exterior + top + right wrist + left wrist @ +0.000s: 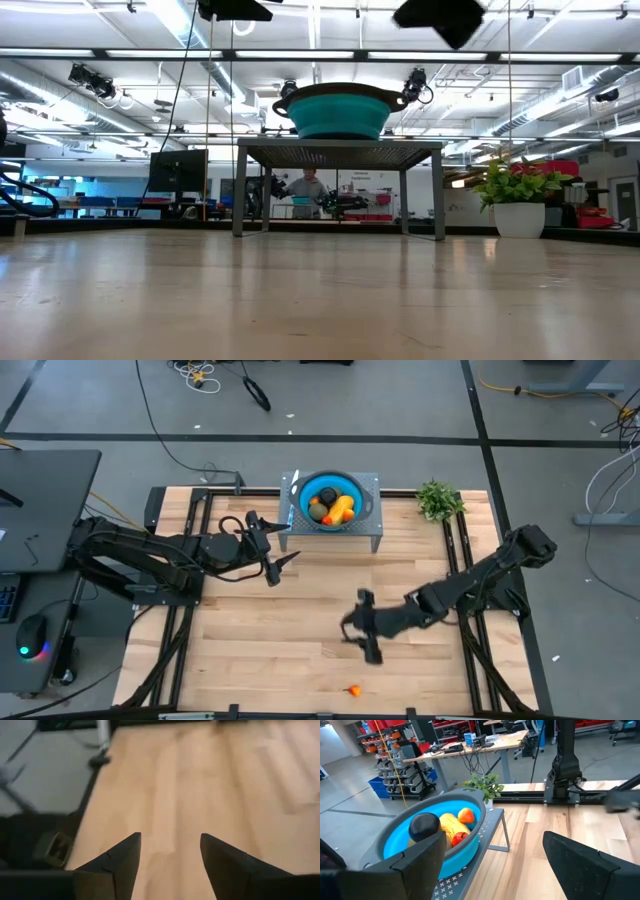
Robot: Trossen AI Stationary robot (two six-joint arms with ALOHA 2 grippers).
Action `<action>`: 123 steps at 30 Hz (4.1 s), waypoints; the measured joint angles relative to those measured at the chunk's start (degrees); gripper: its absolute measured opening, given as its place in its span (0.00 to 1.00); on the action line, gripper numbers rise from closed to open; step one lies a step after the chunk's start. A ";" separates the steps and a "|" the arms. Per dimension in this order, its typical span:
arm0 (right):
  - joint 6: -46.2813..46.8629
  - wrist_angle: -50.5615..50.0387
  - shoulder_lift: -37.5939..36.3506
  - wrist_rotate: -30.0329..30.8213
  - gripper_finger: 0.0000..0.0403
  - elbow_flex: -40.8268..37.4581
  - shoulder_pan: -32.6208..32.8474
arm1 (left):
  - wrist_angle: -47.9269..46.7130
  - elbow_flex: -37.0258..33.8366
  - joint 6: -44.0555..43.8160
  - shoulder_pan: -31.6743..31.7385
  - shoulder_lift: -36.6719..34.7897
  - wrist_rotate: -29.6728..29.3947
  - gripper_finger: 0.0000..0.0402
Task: Pick & Place Fruit
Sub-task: Put the orange pear into the blue strainer bowl
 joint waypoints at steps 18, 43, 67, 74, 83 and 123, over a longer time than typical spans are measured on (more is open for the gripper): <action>6.08 8.05 10.30 -0.10 0.53 -0.07 12.39 | -0.02 0.00 -1.06 0.00 0.00 0.00 0.85; 9.82 11.54 19.05 2.53 0.63 -0.07 17.10 | 0.75 0.06 -8.34 -0.59 2.44 0.31 0.85; 5.39 13.53 24.56 5.16 0.66 -0.09 19.33 | 0.01 -0.02 -17.20 -8.72 5.09 -6.64 0.85; 3.82 12.80 24.56 6.59 0.66 -0.09 19.32 | 0.00 -0.02 -14.10 -8.68 5.09 -7.50 0.85; 3.37 13.92 25.88 5.17 0.66 -0.09 18.72 | 2.07 -0.02 -7.65 -7.94 5.07 -10.68 0.85; 4.05 15.97 28.91 5.64 0.54 -0.07 18.70 | 3.04 -0.02 -4.62 -5.05 5.05 -8.55 0.85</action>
